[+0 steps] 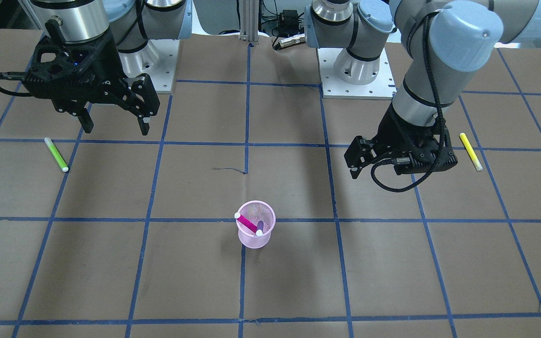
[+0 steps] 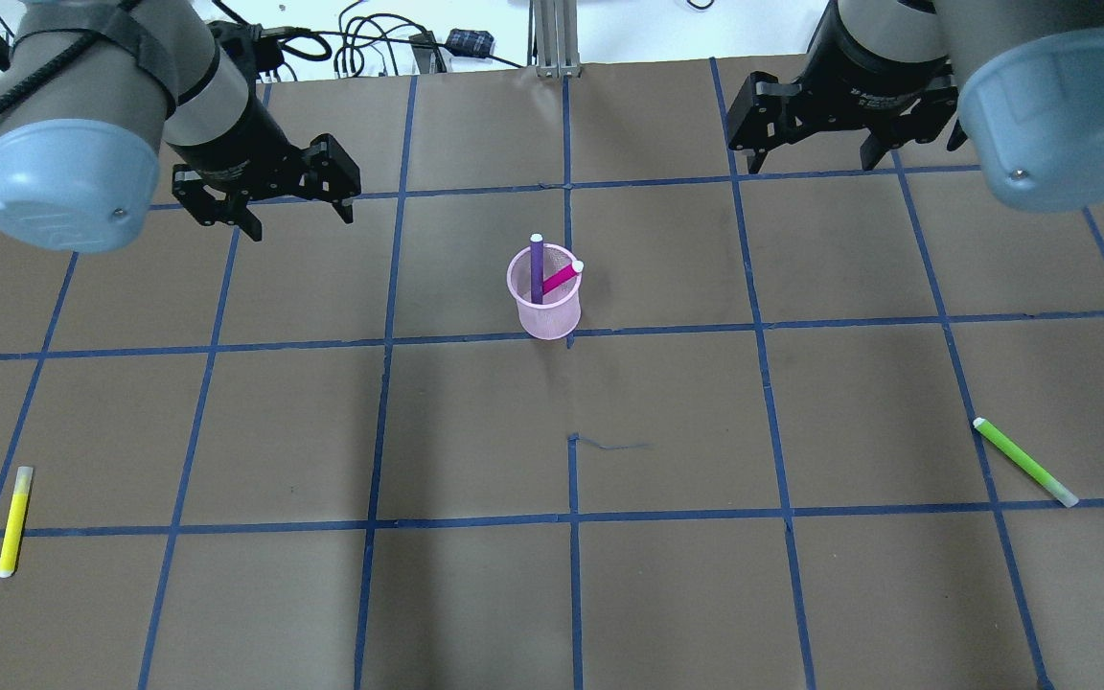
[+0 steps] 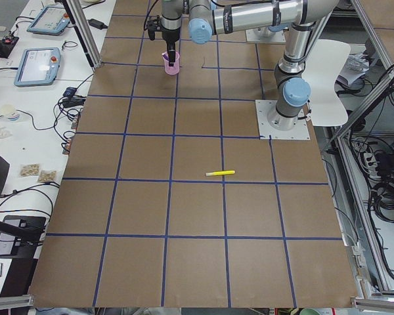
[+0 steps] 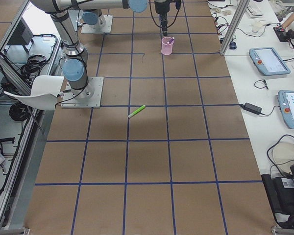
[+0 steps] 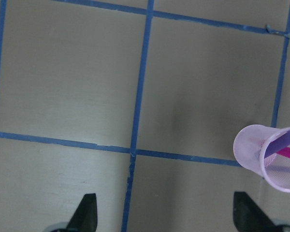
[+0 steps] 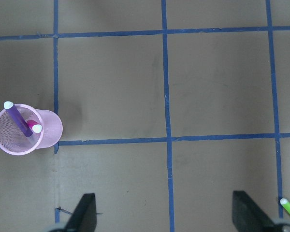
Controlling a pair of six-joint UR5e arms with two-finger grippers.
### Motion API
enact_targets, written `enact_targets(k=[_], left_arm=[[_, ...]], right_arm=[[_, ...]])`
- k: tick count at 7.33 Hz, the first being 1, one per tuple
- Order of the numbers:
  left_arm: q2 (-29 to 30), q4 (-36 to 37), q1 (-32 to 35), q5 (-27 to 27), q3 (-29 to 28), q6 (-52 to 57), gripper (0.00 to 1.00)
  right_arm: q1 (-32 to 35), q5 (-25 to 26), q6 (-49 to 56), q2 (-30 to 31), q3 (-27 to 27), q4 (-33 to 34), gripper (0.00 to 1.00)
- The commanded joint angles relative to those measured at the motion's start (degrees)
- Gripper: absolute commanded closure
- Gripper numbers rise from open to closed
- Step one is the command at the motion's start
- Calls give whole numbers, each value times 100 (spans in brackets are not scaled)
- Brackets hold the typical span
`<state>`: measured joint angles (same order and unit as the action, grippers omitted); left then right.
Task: Insert purple and pink pens into pink cup
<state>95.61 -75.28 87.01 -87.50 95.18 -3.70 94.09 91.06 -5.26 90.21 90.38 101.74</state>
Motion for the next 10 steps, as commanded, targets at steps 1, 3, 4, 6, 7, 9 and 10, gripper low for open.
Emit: enact_targets(k=[1,3,4,6,7,9,10], left_arm=[[-305,-355,-141,-39,167,563,0],[-700,-347,-140,-65,510,581,0],[-780,-373,-141,-83,493,599,0],[-824,-443,-149,-233,467,608,0],[-799,-443,-175,-224,475,608,0],[-816,-443,-141,-197,475,608,0],[-833,-443,-141,-197,467,608,0]], right_arm=[[13,0,25,-3,6,3,0],[13,0,42,5,6,4,0],[13,0,42,5,6,12,0],[13,-9,42,-3,-3,12,0],[13,-79,42,-3,-3,21,0],[13,-79,42,-3,-3,12,0],[13,-79,42,5,-3,-5,0]])
